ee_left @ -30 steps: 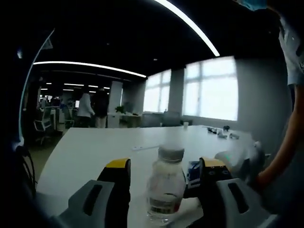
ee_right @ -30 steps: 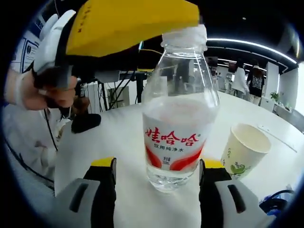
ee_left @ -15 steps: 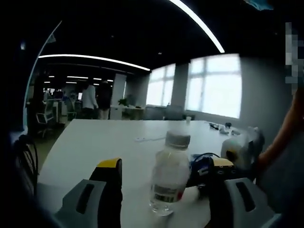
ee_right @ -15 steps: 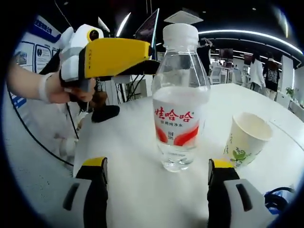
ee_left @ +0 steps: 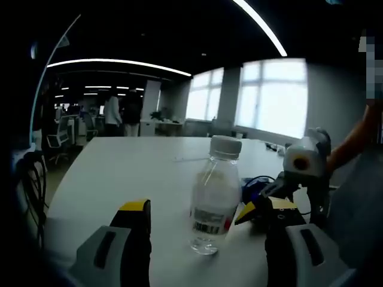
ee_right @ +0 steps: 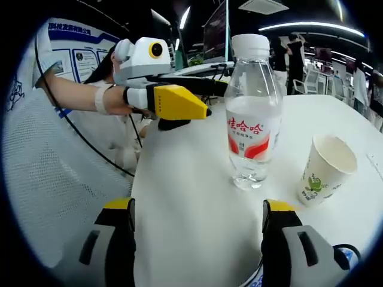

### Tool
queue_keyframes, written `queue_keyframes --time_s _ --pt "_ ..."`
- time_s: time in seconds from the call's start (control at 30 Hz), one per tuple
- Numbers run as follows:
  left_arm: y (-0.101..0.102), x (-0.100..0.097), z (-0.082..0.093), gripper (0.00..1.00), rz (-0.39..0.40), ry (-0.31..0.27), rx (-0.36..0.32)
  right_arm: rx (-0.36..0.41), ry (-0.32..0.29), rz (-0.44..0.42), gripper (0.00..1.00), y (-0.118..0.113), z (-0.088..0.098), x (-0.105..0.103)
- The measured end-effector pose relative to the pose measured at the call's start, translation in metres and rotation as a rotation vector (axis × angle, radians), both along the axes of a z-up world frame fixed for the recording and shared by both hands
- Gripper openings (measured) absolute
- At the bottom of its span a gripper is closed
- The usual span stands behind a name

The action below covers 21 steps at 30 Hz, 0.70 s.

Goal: Arrange the tabletop items into an orderly group along one side of the table until the central work area is clear of visible clutter.

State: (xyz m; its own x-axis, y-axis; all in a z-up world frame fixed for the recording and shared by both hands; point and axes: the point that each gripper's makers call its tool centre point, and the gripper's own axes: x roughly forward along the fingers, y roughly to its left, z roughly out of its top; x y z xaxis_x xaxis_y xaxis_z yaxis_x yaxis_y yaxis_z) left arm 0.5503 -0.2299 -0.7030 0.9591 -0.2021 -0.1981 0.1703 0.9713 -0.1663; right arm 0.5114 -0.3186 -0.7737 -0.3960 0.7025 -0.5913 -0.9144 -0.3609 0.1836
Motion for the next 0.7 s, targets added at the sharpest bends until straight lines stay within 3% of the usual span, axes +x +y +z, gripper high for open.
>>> queue_keyframes --time_s 0.27,0.43,0.7 --pt "-0.006 -0.004 -0.008 0.78 -0.019 0.031 0.006 0.002 0.011 0.116 0.85 -0.014 0.031 0.011" --pt "-0.011 -0.008 -0.011 0.79 -0.036 0.046 0.026 0.044 0.023 0.128 0.85 -0.011 0.048 0.028" --pt "-0.015 -0.014 -0.014 0.78 -0.059 0.077 0.038 0.044 0.004 0.182 0.86 -0.009 0.059 0.035"
